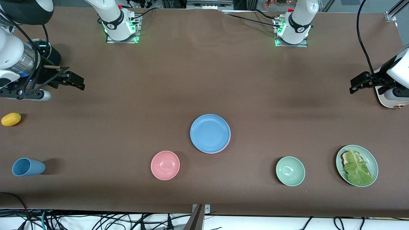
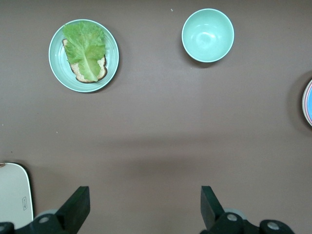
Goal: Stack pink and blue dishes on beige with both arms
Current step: 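Open the right gripper and draw it back from the stack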
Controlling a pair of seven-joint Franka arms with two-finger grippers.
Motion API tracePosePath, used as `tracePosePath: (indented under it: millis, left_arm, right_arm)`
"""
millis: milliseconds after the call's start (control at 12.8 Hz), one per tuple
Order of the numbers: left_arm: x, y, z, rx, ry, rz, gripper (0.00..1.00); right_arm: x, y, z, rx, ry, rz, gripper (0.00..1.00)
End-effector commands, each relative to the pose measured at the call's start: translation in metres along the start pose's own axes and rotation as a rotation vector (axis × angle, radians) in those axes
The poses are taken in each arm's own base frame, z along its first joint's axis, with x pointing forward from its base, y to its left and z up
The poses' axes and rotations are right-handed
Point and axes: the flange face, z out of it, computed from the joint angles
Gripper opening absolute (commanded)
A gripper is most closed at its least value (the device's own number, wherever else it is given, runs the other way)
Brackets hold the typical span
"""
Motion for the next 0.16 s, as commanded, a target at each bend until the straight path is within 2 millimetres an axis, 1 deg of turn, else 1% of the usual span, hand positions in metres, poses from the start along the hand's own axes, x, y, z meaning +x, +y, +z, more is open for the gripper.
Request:
tracePosePath:
  millis: [0,78]
  left_arm:
    - [0.0045,0.0013,-0.0056,-0.021,0.008,0.021,1.0]
    - [0.0046,0.0021,-0.0057,-0.021,0.008,0.022,1.0]
  right_arm:
    - [-0.0018,0.0057,-0.012,-0.015,0.023,-0.009,1.0]
    - [-0.002,0.0044,-0.0148,-0.019,0.028,-0.014,1.0]
